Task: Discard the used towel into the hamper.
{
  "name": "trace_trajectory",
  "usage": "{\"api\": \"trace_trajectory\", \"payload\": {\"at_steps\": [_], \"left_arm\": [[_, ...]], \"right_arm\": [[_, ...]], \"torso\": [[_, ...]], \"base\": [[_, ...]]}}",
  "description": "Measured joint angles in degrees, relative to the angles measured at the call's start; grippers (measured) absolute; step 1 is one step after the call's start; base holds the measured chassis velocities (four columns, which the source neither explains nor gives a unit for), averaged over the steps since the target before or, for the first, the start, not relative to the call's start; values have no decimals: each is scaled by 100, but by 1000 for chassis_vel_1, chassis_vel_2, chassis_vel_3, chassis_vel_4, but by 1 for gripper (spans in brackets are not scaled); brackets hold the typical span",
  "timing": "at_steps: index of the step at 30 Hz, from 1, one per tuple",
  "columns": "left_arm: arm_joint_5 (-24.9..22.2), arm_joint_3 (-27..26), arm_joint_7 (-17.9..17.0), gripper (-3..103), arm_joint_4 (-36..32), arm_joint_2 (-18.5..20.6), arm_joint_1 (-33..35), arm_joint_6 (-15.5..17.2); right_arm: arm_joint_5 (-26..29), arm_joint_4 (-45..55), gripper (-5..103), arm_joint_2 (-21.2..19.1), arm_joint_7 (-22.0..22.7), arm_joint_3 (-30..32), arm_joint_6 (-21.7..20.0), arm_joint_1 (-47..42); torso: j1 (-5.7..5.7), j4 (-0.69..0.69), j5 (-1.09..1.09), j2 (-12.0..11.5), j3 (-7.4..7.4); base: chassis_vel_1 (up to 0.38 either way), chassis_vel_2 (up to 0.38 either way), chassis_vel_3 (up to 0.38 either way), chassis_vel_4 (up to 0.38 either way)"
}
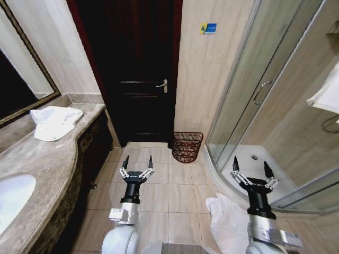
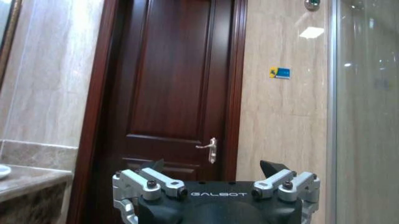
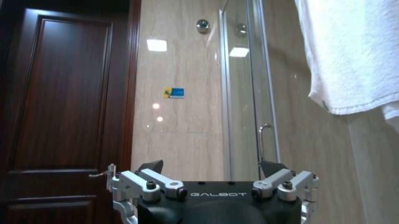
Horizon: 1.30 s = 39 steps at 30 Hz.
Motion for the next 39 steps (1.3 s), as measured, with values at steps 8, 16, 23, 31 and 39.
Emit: {"api": "trace_trajectory", "payload": {"at_steps": [8,16,23,31,39], "left_arm": [[188,-2,4,100,29,0,1,-153],[289,-80,-27,100,74,0,0,-233],[501,-257,101,100,258,0,-41,-769],[437,-202,82,100,230,0,-45,-713],[340,-148,62,100,210,0,-25,-597]], "right_arm": [[21,-26,100,-9,-24,-20,50,7],[11,-76,100,-2,-39,-50,101,13],[-13,-90,100,-1,-70,-75,114,10],[-9,-68,100,-3,-51,-104,143,1],[-35,-94,100,-12,-142,-97,296,3]], "torso": [[3,0,0,-1,1],[2,0,-3,-1,0],[2,0,0,-1,1],[3,0,-1,-1,1],[7,1,0,-3,2]], "base": [[-178,185,202,-198],[-209,207,210,-209],[-203,211,198,-214],[-217,220,217,-215],[-131,130,109,-113]]}}
